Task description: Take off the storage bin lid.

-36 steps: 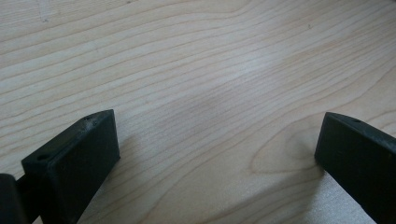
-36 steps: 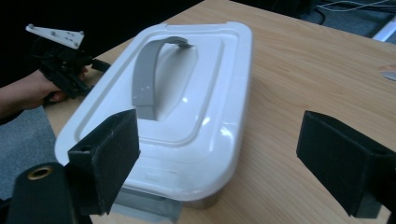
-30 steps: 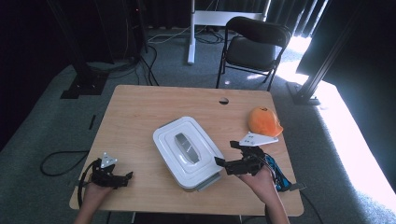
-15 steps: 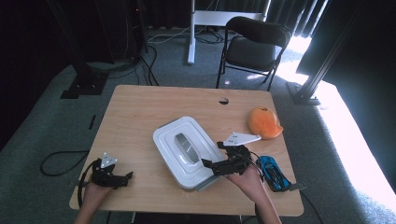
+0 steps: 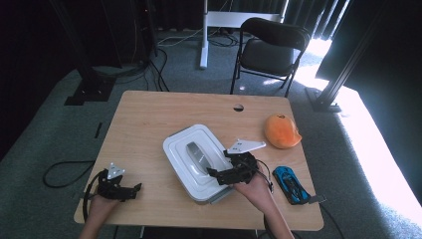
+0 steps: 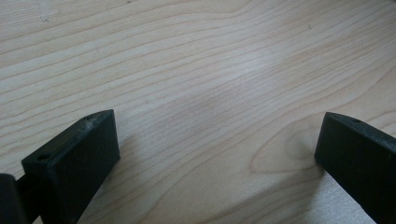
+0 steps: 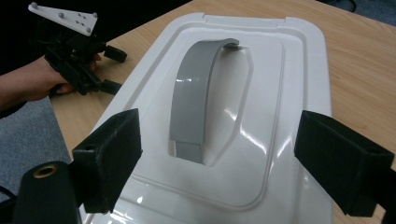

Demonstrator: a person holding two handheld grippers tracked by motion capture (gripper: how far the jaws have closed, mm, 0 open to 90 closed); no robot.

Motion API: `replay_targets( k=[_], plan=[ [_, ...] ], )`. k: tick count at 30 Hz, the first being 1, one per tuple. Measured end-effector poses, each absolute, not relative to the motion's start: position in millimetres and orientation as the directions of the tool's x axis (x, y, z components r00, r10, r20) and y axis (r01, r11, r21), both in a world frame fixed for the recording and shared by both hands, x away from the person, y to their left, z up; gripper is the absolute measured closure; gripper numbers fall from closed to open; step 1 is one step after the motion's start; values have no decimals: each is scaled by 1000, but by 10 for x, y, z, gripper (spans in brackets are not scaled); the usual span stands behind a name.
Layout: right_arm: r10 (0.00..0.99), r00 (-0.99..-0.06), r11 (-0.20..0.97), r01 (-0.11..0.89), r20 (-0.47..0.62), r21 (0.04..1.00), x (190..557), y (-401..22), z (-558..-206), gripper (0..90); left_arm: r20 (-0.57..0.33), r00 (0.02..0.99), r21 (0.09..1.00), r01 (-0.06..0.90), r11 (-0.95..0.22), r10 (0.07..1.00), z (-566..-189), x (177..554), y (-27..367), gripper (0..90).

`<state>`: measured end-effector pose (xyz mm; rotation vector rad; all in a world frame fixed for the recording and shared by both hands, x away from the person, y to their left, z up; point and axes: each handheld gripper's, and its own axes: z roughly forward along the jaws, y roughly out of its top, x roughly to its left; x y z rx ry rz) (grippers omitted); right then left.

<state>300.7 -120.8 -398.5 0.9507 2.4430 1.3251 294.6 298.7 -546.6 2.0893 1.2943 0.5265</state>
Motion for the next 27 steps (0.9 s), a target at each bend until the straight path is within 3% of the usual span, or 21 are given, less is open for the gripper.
replay_targets(
  k=[15,21,27],
  plan=[
    [633,-770,434,440,81,786,3040,-979,-4045,230,12,441,684,651,-329,898,-5467,2946,2987,2],
    [641,-765,451,444,65,774,3053,-894,-4116,356,13,441,684,651,-330,897,-5466,2946,2988,2],
    [624,-779,474,446,68,759,3016,-854,-4159,542,13,441,684,651,-330,897,-5466,2946,2988,2]
  ],
)
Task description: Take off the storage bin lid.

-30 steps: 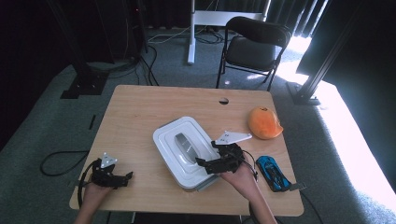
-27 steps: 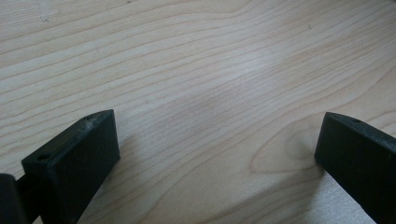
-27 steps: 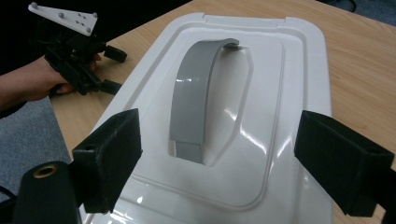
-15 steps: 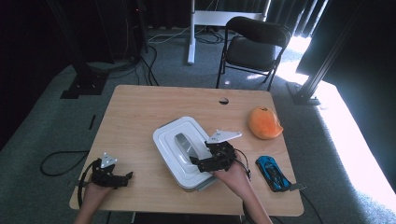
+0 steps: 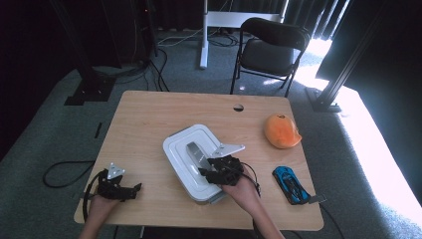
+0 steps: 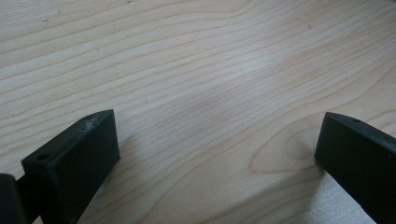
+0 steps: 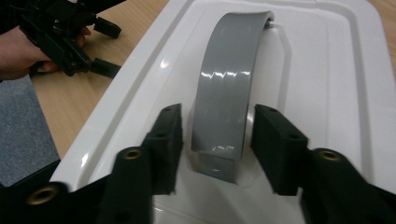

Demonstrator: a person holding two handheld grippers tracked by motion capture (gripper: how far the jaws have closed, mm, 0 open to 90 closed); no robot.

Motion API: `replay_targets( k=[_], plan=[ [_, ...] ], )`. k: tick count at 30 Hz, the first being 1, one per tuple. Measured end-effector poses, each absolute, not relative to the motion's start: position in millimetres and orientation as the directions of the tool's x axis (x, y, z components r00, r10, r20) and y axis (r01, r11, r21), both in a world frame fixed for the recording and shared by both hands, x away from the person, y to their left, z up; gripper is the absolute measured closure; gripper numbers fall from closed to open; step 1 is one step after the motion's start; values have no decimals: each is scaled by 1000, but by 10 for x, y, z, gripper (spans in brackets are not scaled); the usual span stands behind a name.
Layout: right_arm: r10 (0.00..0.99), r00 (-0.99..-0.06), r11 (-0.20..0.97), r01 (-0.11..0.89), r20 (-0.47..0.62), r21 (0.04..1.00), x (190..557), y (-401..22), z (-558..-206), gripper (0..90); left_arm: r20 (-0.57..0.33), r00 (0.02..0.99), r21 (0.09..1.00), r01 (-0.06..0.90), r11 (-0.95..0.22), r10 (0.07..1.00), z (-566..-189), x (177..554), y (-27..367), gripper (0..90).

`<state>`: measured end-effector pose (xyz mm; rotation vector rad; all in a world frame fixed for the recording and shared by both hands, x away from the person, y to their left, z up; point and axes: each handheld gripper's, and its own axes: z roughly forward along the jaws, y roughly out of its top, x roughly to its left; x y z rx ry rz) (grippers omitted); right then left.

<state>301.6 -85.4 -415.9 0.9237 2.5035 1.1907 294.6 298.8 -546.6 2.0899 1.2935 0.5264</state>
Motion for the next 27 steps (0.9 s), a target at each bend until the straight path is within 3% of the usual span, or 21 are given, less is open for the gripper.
replay_targets(
  k=[8,27],
  plan=[
    [645,-758,427,459,93,779,2964,-899,-4203,669,12,441,684,651,-330,897,-5467,2945,2988,2],
    [634,-763,384,453,128,804,2937,-954,-4055,681,13,441,684,651,-330,897,-5466,2945,2988,2]
  ],
)
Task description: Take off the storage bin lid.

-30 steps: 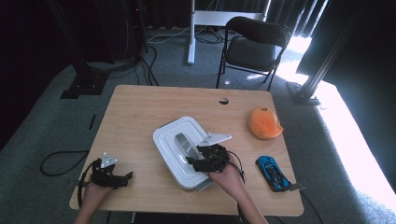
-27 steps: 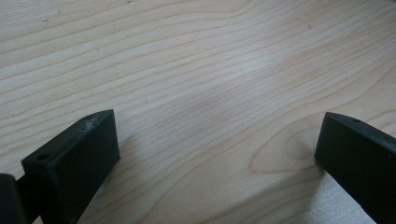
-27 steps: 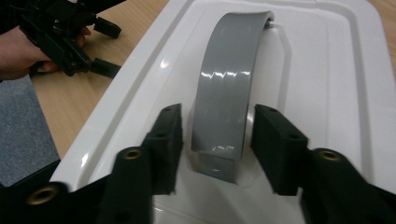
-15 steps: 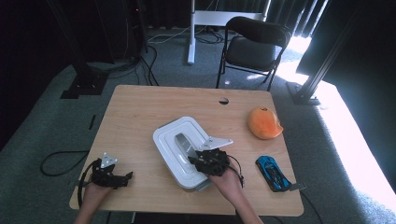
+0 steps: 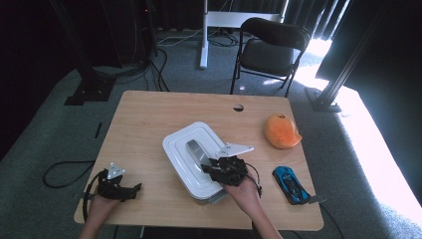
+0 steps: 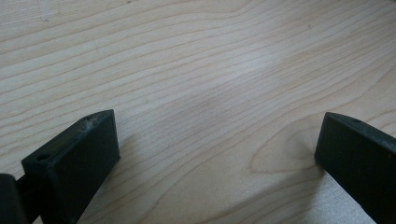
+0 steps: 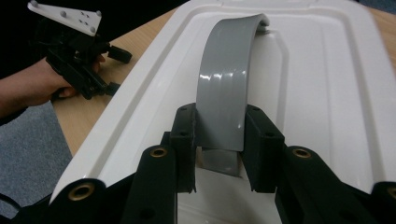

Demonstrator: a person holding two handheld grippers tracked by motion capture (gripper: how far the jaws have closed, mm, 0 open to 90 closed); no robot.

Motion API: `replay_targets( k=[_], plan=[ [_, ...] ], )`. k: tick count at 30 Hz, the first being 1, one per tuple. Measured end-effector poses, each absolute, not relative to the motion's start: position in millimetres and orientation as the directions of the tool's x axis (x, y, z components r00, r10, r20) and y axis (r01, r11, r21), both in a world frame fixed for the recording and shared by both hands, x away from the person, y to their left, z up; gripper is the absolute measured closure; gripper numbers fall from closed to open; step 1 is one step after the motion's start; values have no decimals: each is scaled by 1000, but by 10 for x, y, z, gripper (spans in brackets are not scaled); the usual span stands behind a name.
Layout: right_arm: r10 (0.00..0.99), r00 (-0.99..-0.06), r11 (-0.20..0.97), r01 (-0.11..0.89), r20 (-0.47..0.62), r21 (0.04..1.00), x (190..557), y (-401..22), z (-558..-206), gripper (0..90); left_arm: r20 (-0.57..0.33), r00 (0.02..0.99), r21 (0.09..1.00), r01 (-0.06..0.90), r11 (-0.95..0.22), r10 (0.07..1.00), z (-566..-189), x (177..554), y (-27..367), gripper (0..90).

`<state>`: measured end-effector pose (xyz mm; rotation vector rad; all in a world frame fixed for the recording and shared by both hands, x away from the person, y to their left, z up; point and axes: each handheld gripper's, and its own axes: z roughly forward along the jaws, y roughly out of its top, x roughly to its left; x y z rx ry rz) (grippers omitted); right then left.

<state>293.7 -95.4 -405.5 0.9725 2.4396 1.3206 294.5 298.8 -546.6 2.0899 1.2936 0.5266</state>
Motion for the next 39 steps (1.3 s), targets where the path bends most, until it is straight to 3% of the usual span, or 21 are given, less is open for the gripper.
replay_targets(
  k=[26,39],
  plan=[
    [703,-701,300,450,124,841,3239,-1267,-3761,681,13,440,684,651,-329,898,-5467,2946,2988,2],
    [755,-640,255,490,145,834,3530,-1427,-3812,681,12,440,685,650,-328,898,-5467,2946,2987,2]
  ],
)
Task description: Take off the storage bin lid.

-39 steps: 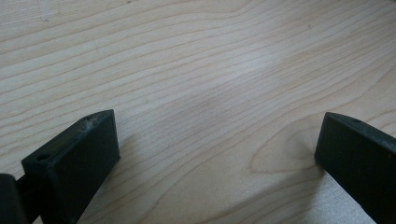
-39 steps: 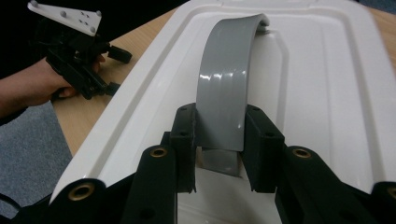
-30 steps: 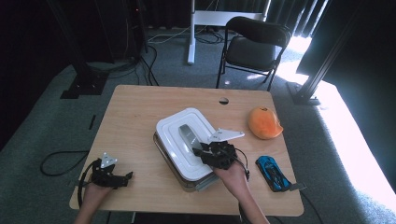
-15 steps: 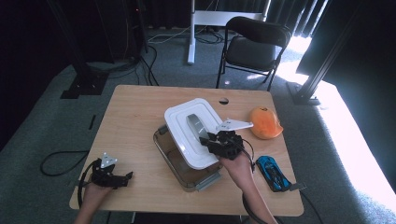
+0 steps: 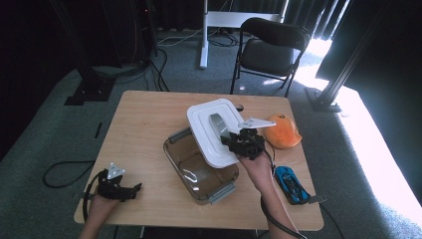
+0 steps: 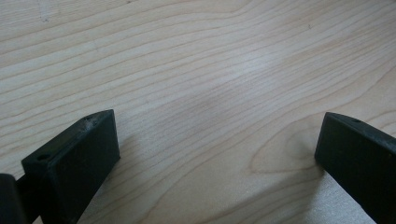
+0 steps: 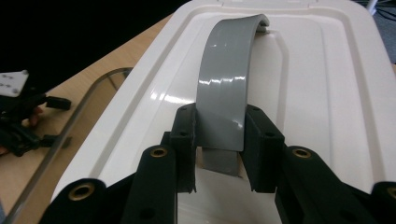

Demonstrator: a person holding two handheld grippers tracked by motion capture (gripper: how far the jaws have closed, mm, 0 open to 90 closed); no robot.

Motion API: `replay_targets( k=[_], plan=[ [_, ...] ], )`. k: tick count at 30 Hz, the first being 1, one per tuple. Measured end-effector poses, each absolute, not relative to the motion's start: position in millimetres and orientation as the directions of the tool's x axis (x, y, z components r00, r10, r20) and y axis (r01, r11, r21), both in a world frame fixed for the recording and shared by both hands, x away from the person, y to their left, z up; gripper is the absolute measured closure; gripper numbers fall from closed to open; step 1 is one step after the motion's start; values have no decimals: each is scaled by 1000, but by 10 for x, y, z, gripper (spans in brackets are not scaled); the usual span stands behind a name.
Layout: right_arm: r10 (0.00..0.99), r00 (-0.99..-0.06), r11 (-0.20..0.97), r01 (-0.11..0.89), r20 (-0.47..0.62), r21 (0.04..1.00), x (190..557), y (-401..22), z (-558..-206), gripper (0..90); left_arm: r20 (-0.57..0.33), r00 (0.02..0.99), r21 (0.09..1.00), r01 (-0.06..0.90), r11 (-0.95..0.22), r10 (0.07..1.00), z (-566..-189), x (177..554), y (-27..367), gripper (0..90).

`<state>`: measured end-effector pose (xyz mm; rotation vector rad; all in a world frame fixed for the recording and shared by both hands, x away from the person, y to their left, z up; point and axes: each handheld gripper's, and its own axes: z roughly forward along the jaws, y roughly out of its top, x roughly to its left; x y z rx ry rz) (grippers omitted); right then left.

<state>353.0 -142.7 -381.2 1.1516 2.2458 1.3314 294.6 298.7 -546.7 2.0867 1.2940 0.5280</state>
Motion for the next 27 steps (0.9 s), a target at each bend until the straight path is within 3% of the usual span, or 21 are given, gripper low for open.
replay_targets(
  k=[27],
  plan=[
    [846,-494,151,581,199,800,4303,-1612,-3942,681,13,441,684,650,-329,897,-5467,2945,2988,2]
  ],
)
